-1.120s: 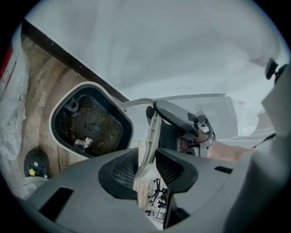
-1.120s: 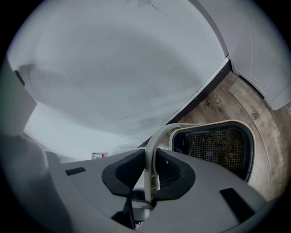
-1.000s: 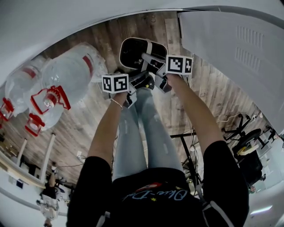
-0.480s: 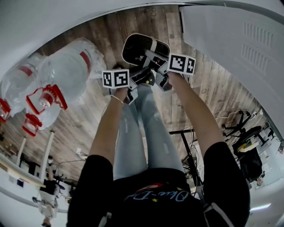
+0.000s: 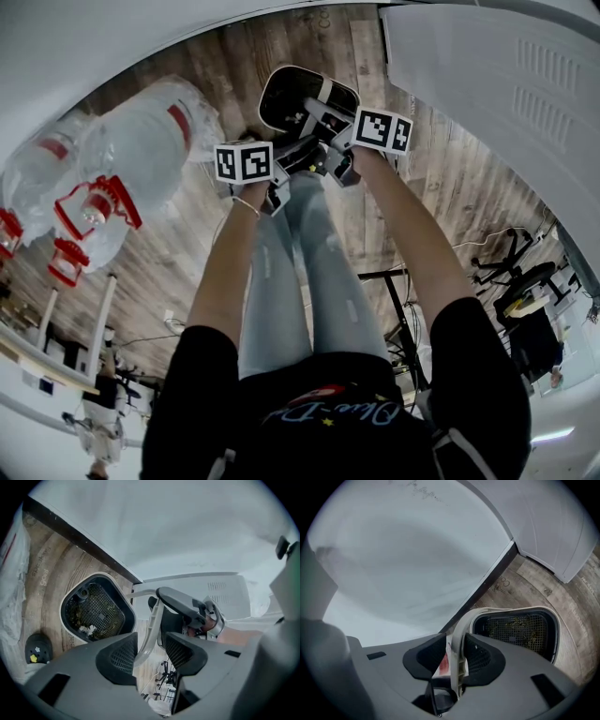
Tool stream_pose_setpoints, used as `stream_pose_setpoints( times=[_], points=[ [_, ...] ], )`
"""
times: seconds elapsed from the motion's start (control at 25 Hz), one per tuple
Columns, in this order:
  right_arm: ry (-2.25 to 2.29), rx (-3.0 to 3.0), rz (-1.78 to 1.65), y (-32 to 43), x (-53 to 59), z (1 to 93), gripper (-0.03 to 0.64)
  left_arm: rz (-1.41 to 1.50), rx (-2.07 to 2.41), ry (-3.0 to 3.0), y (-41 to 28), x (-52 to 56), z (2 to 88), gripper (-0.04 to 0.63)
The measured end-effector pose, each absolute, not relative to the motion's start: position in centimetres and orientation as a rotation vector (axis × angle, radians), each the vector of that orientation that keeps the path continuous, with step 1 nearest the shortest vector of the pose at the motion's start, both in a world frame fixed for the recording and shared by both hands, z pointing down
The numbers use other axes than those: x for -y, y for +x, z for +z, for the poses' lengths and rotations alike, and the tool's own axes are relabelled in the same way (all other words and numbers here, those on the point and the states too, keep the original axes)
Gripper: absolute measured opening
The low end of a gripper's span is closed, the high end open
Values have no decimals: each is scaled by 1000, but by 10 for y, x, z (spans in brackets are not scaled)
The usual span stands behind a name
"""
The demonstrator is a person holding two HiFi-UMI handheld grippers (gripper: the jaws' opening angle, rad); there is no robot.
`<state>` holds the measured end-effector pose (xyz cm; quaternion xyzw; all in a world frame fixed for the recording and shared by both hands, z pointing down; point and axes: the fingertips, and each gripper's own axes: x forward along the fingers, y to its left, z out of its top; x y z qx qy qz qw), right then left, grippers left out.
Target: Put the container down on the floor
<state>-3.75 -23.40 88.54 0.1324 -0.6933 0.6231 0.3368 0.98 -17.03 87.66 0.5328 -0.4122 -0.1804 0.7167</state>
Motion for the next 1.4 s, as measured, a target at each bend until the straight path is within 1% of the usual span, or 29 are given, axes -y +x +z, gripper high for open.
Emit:
stream_pose_setpoints(
  times=[0.2, 0.84, 1.4],
  points=[
    [338, 1833, 1605, -39, 234, 883, 101, -362, 924, 1200, 5, 167, 877, 163],
    [385, 1851, 1611, -34, 235, 883, 100, -245, 1139, 1118, -51, 135, 904, 161],
    [406, 1862, 1623, -31, 232, 877, 84, -217, 1189, 1064, -58, 115, 905, 161]
  ],
)
